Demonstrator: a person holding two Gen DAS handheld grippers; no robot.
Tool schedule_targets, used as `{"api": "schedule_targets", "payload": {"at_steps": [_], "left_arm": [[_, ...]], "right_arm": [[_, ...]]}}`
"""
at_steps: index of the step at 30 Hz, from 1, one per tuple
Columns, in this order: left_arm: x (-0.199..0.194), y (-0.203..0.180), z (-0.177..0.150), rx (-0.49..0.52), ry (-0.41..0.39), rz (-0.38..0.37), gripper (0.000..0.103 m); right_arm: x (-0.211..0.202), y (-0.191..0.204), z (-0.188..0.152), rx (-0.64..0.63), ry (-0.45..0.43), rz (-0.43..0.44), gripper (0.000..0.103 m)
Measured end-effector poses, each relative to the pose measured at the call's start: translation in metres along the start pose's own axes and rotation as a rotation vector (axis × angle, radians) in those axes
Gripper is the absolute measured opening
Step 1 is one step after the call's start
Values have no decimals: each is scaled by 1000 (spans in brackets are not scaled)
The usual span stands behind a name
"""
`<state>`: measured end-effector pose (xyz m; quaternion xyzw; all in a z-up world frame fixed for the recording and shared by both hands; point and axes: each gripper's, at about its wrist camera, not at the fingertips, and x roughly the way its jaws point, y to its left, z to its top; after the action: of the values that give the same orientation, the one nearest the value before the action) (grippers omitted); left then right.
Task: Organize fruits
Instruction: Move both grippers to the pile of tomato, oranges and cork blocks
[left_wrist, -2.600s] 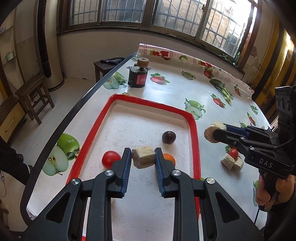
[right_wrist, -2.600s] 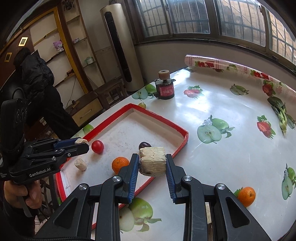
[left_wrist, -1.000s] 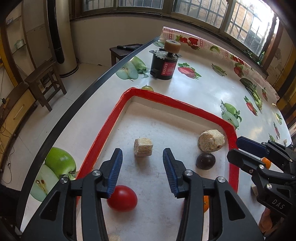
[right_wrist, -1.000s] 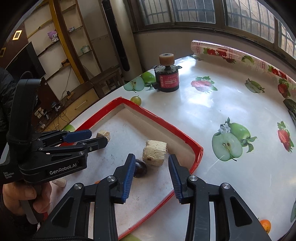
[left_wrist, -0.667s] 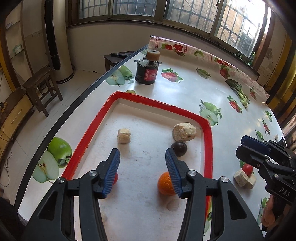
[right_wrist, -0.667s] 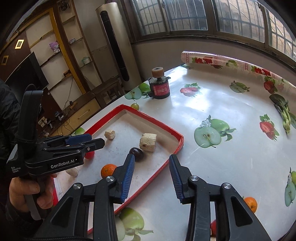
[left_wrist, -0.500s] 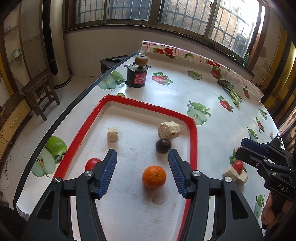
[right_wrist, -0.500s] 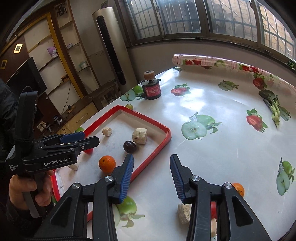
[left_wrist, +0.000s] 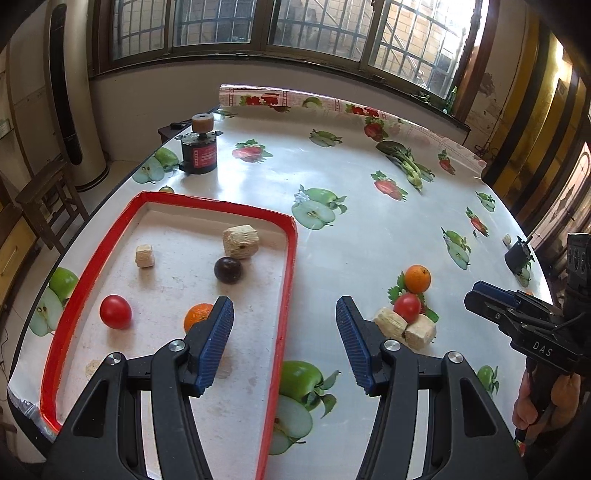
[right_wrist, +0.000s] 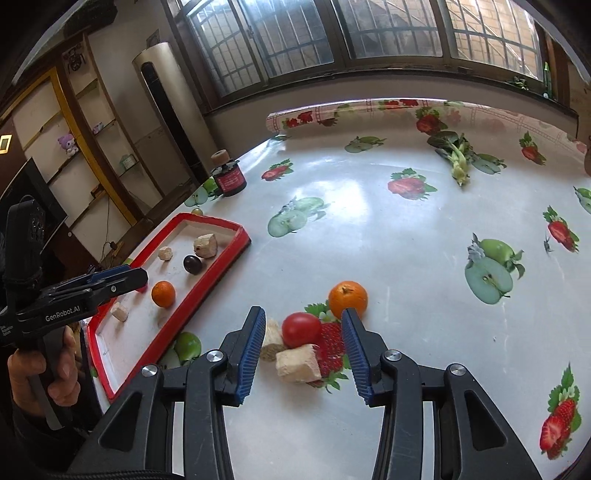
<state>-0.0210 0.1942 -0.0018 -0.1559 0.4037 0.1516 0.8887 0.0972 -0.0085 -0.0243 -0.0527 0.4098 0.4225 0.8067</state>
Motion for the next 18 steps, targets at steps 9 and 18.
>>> {"api": "schedule_targets", "payload": {"at_steps": [9, 18], "left_arm": [[10, -44, -8, 74, 29, -57, 56], [32, -71, -18, 137, 84, -94, 56]], "right_arm": [[-26, -43, -27, 63, -7, -56, 45], [-39, -76, -42, 106, -7, -103, 45]]}}
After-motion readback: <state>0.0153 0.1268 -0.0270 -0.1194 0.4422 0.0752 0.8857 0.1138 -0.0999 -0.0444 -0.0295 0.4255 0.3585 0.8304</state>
